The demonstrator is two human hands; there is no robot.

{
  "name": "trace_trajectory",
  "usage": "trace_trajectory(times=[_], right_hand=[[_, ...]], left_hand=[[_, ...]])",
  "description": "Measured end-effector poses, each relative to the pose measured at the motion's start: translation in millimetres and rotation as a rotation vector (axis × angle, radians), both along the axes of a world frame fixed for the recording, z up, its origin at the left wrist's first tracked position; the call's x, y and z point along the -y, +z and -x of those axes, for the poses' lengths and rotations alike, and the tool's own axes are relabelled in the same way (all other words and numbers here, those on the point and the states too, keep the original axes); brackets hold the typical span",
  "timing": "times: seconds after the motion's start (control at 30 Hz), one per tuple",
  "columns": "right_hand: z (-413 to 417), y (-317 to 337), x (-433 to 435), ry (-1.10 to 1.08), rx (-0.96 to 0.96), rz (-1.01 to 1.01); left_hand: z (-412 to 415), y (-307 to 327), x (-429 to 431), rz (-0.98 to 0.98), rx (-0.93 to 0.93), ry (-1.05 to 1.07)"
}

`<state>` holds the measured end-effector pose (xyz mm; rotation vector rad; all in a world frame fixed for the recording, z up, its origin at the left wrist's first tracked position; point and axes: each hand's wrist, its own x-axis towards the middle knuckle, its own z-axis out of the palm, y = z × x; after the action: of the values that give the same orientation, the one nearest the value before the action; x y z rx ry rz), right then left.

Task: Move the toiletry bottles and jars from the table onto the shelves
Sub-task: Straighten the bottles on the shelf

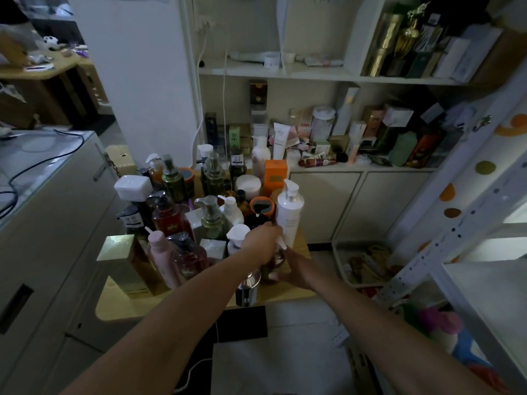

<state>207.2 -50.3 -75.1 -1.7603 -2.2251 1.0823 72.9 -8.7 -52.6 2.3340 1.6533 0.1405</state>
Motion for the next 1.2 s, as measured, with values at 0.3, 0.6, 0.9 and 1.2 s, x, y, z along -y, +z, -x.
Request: trace_trajectory(times=[0.3,0.6,0.9,1.2], right_hand=[[-30.0,-16.2,-7.2,-0.197,-0.058,0.172],[-68.1,-3.6,-1.5,-0.544,-0.264,-0.002],[-140.9,12.4,49.3,-0.804,-0.409,-0.149],[-225.0,39.1,120.5,-1.143,-0.306,-0.481]], left_hand=[[-13.9,22.8,-19.4,0.004,-0.002,-0.219],[-50.4,79.6,-27.8,0.061,0.289,-0.432],[-108.9,51.4,-15.2,0.257,0.399,-0.422],[-233.6,37.2,44.7,0.545,0.526,-0.684]])
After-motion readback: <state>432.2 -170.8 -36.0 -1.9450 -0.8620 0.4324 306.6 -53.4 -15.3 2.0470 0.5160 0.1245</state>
